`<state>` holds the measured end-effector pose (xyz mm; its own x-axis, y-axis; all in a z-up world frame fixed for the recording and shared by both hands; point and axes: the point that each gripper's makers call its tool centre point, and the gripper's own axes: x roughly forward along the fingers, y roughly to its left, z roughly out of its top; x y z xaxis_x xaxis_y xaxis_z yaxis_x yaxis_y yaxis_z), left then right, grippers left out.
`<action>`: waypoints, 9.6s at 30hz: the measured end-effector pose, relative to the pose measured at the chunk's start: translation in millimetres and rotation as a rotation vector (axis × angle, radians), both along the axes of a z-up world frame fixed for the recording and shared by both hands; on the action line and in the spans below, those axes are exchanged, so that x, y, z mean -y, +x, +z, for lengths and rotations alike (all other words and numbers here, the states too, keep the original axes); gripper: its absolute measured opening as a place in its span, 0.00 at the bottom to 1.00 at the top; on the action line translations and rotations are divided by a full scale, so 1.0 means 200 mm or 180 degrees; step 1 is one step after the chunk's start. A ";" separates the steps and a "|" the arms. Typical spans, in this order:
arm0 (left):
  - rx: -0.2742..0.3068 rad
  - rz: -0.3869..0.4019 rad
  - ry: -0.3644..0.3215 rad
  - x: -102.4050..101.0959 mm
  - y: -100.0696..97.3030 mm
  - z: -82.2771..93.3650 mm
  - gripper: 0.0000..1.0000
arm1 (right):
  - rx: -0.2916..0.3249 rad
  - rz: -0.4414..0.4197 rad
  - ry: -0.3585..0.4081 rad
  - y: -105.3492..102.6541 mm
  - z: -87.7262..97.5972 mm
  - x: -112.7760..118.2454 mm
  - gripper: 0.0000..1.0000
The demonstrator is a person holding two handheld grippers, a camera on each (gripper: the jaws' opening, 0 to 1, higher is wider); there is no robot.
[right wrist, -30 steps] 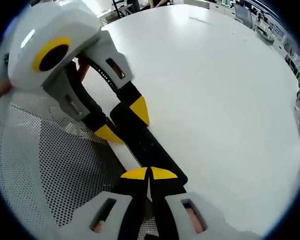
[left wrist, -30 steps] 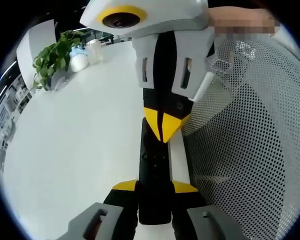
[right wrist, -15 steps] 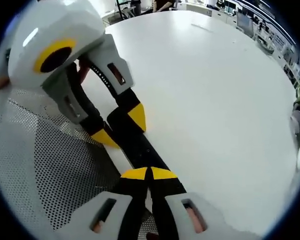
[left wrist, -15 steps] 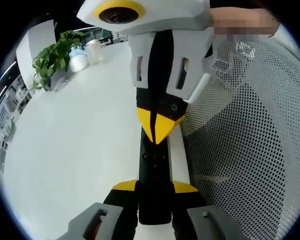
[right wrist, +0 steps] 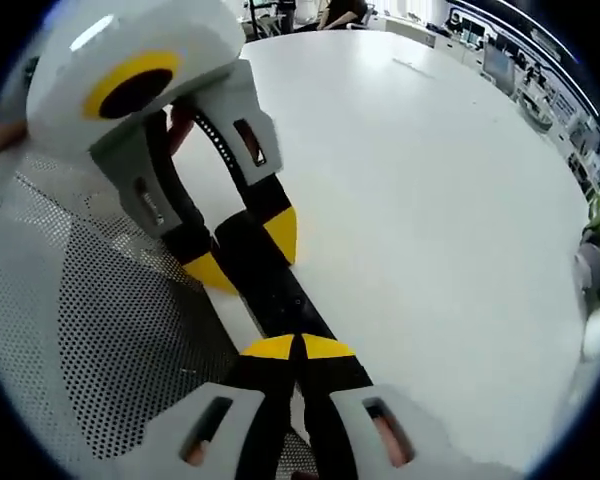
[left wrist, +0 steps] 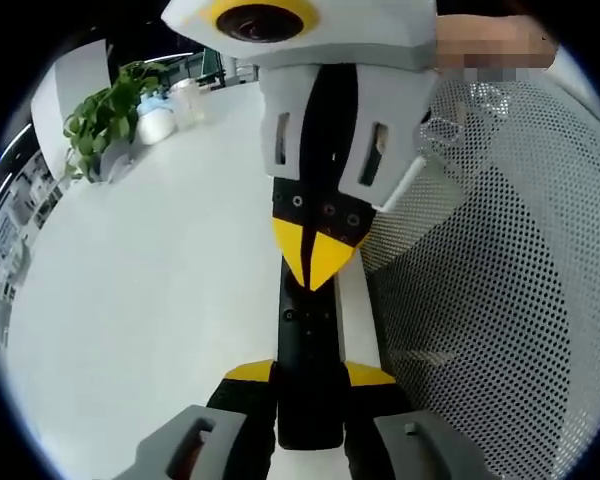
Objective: Press the specified remote control buttons in sequence, fully releasing each button before pressing the next.
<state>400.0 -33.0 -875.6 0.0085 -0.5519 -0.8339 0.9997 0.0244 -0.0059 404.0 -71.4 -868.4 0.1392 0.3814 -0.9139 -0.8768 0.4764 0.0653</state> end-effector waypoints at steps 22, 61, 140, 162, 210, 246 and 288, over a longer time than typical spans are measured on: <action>0.0037 -0.0077 0.0115 0.01 0.00 0.00 0.24 | -0.0265 -0.0379 0.0116 0.02 0.00 0.00 0.00; -0.0002 -0.0207 -0.0039 0.09 -0.06 0.00 0.24 | -0.0111 -0.0126 0.0044 0.01 0.00 -0.02 0.00; -0.0019 -0.0108 -0.0152 0.09 -0.06 0.00 0.24 | -0.0329 0.0135 0.0105 -0.09 0.01 -0.03 0.00; -0.0022 -0.0136 -0.0138 0.09 -0.06 0.00 0.24 | -0.0434 -0.0054 0.0195 -0.07 0.01 -0.02 0.00; -0.0023 -0.0103 -0.0160 0.10 -0.06 0.01 0.24 | -0.0180 0.0179 0.0066 -0.07 0.01 -0.03 0.00; -0.0040 -0.0090 -0.0174 0.10 -0.06 0.01 0.24 | -0.0126 0.0689 0.0057 -0.14 0.00 -0.05 0.00; -0.0074 -0.0048 -0.0180 0.10 -0.06 0.01 0.25 | -0.0178 0.0318 0.0160 -0.09 0.02 -0.07 0.00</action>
<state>387.8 -52.5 -873.8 -0.0192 -0.5980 -0.8012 0.9995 0.0082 -0.0300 386.2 -57.6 -864.0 0.0474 0.4362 -0.8986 -0.9140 0.3818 0.1370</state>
